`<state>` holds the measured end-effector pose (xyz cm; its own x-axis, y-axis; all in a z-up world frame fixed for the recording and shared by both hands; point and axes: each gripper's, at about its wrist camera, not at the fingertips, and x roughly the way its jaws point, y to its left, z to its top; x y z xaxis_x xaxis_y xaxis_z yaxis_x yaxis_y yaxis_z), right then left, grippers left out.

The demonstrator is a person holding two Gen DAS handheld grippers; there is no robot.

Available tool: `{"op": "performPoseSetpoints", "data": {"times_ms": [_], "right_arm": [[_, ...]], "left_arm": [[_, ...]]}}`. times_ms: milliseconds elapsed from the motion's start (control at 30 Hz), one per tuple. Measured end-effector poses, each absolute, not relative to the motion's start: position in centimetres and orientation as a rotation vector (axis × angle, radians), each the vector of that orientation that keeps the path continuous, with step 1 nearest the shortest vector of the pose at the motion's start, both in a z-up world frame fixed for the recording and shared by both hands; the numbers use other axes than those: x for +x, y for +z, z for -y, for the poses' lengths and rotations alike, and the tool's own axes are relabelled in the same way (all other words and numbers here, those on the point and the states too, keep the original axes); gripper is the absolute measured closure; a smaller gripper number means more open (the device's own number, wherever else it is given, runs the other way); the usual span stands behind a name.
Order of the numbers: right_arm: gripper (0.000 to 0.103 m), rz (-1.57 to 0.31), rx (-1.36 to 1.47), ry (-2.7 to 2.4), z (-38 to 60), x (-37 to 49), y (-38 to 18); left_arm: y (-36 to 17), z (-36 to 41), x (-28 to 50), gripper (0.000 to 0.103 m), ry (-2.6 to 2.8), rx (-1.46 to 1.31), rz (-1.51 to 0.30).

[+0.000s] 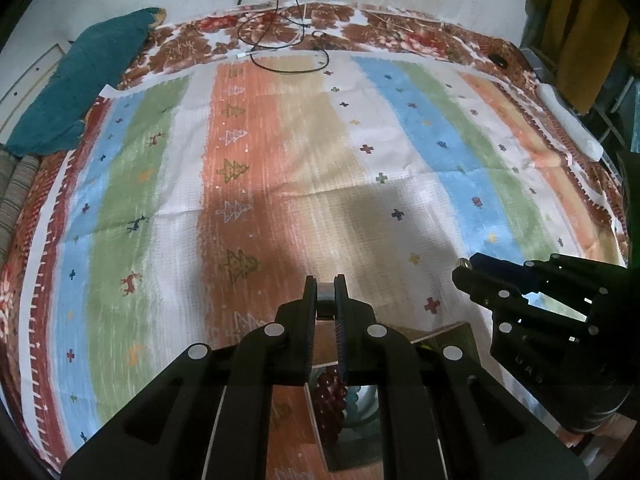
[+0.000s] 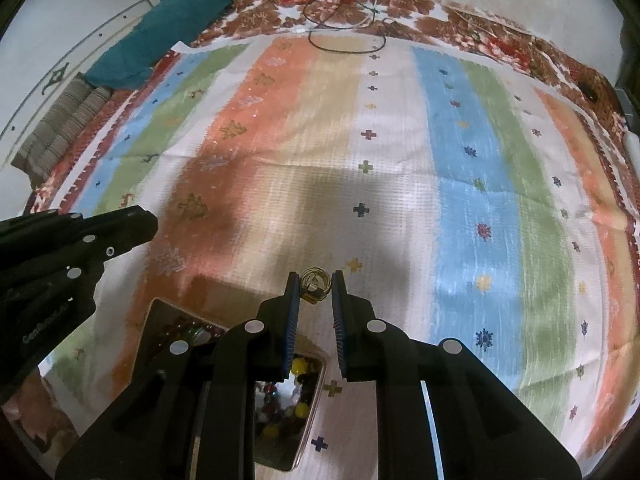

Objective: Organize jewelry
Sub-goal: 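Carry the ring in the left tool while the right tool carries its ring over the tin, then open both tools to drop the gold rings into the tin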

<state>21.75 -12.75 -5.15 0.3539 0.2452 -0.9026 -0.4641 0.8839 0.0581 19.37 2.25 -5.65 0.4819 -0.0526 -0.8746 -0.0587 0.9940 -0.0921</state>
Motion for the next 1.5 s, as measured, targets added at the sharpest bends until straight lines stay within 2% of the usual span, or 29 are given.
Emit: {"op": "performPoseSetpoints", "data": {"times_ms": [1400, 1433, 1467, 1500], "right_arm": [[0.086, -1.087, -0.220, 0.564, 13.5, 14.8, -3.5], [0.084, -1.094, -0.219, 0.566, 13.5, 14.8, -3.6], [0.077, -1.100, -0.219, 0.561, 13.5, 14.9, -3.7], [0.075, -1.098, -0.222, 0.555, 13.5, 14.9, -3.8]], "left_arm": [[-3.6, 0.2, 11.9, 0.094, -0.055, -0.112, -1.004], [-3.6, 0.1, 11.9, 0.089, -0.047, -0.118, -1.006], [-3.7, 0.0, 11.8, 0.086, -0.041, -0.129, -1.010], [-3.6, -0.1, 11.8, 0.086, -0.036, -0.134, -1.010]]}}
